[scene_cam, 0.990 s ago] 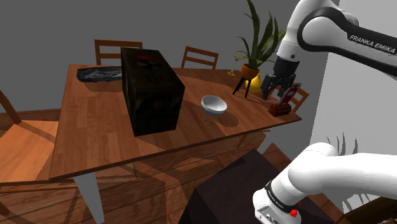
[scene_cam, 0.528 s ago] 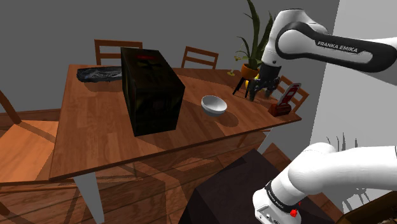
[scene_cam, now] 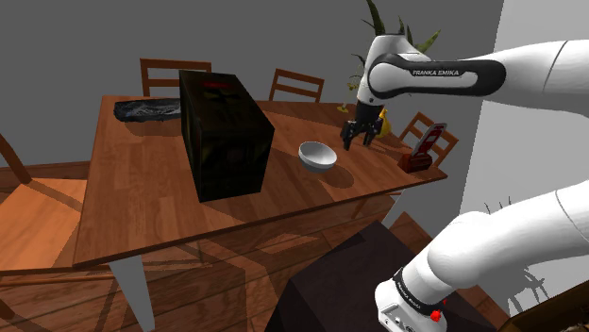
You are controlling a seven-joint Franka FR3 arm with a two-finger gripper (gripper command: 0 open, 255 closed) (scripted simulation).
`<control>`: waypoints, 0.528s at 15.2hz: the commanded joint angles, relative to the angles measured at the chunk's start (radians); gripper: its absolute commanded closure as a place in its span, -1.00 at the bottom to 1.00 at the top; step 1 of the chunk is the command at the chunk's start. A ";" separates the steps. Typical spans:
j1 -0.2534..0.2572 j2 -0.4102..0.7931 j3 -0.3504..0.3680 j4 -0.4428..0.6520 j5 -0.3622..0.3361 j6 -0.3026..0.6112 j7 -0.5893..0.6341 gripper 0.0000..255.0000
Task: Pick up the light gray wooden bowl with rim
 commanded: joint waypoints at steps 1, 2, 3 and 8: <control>0.000 0.071 -0.005 0.028 -0.001 0.046 -0.004 -1.00; 0.000 0.108 -0.007 0.043 -0.001 0.069 -0.005 -1.00; 0.000 0.145 -0.009 0.060 -0.001 0.091 -0.006 -1.00; 0.000 0.334 -0.015 0.162 0.005 0.183 -0.015 -1.00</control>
